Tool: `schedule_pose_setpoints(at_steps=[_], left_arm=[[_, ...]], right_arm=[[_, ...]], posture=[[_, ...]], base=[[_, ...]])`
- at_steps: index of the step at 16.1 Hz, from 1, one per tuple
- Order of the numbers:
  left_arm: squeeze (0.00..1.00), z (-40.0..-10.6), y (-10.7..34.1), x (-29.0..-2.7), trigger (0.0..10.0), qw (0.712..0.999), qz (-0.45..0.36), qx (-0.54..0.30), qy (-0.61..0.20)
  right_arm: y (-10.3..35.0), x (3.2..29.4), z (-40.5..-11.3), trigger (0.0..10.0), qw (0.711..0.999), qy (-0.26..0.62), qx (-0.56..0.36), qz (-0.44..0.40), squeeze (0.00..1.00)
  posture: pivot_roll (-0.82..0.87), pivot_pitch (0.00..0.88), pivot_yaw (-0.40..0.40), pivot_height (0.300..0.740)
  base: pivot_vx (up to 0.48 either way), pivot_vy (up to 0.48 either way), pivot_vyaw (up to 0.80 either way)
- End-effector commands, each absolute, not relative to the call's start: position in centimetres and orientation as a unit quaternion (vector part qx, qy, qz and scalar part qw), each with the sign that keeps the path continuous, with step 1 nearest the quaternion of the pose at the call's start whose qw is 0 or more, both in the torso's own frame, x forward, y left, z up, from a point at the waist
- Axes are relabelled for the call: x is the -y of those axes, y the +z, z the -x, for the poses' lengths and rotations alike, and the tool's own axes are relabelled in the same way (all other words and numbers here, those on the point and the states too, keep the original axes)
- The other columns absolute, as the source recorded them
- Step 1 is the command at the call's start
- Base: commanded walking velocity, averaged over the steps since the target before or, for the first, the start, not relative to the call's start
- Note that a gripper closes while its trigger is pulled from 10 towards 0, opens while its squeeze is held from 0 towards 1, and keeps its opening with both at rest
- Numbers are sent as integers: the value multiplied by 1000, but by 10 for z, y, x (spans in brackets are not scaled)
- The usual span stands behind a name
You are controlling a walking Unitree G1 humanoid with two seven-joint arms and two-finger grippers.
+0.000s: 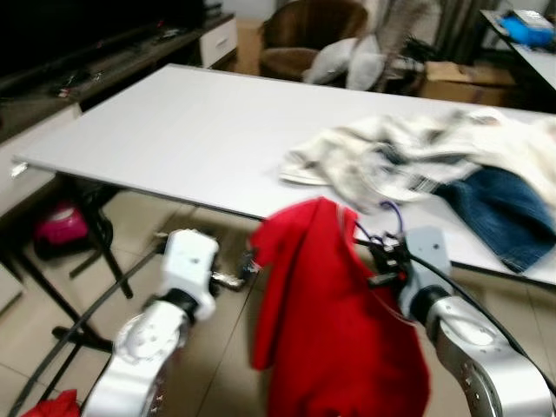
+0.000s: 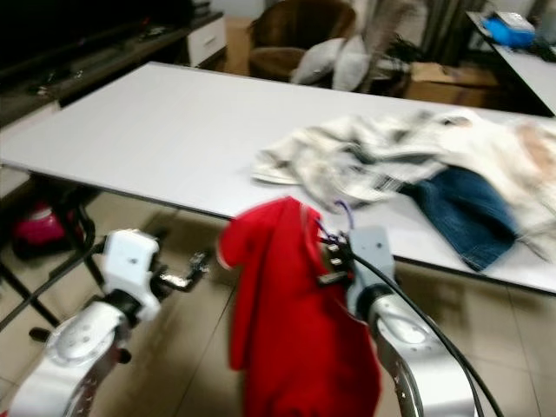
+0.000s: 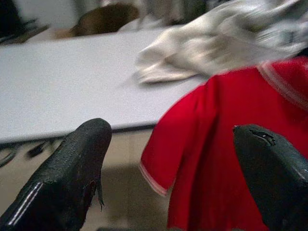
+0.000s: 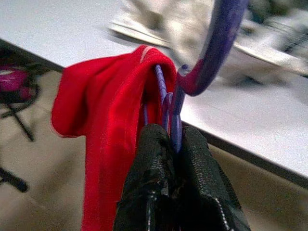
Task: Hang hanger
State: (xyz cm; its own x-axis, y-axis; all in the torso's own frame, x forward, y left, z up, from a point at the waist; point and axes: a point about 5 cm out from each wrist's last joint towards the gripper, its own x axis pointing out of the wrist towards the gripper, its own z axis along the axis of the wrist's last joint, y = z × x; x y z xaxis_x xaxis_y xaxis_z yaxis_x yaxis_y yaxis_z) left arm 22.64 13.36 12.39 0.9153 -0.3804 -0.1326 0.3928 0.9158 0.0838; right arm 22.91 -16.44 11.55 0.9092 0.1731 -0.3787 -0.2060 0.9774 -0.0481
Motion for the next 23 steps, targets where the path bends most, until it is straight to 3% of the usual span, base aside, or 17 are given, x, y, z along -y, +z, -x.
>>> schedule_pose_setpoints(at_steps=[1,10,16,20,23], left_arm=[[0,-226,123,-140,10000,976,-65,-63,-196],[0,-237,127,-151,10000,976,-84,-55,-194],[0,-237,123,-149,10000,982,-75,-55,-167],[0,-240,122,-147,10000,984,-65,-53,-159],[0,-242,120,-145,10000,984,-67,-53,-155]], right_arm=[[121,171,-236,10000,983,53,-168,53,0],[116,184,-233,10000,988,-9,-153,20,0],[123,182,-234,10000,990,4,-143,15,0],[127,182,-238,10000,991,10,-134,28,0],[129,184,-241,10000,990,13,-132,52,0]], posture=[[-66,0,26,740],[-72,0,59,740],[-83,0,34,740],[-100,0,28,740],[-106,0,26,740]], base=[[0,0,0],[0,0,0],[0,0,-683],[0,-429,-731],[0,-160,0]])
